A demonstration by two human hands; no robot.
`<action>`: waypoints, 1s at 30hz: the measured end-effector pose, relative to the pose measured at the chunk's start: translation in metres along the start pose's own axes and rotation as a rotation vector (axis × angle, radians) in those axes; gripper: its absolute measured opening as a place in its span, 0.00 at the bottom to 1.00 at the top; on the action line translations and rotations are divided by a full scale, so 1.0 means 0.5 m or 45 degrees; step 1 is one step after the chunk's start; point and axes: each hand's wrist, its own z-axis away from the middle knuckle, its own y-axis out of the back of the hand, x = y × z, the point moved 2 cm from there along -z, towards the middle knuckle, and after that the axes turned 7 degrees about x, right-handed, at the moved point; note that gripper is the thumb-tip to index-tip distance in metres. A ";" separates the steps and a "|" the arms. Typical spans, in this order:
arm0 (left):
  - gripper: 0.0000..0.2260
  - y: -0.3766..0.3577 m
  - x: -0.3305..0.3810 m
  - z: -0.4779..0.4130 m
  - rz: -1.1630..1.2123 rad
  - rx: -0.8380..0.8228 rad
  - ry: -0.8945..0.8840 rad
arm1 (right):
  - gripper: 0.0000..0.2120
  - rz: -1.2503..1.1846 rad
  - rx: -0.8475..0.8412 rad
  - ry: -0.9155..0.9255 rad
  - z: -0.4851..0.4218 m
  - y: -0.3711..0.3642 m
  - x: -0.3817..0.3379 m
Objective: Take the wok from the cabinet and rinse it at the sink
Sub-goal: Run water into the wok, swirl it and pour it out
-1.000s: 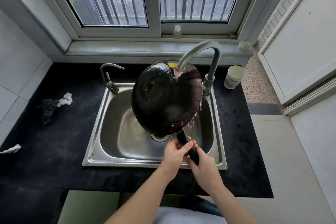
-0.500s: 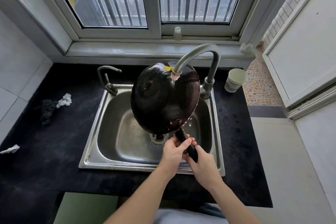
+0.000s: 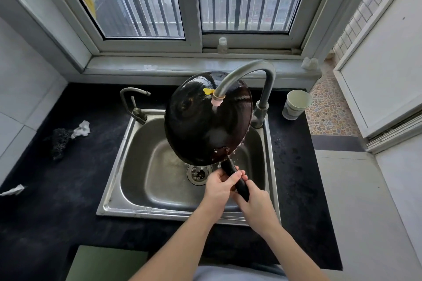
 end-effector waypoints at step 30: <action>0.07 0.068 -0.011 0.019 0.039 0.023 0.062 | 0.13 0.118 -0.031 0.070 0.029 -0.038 -0.026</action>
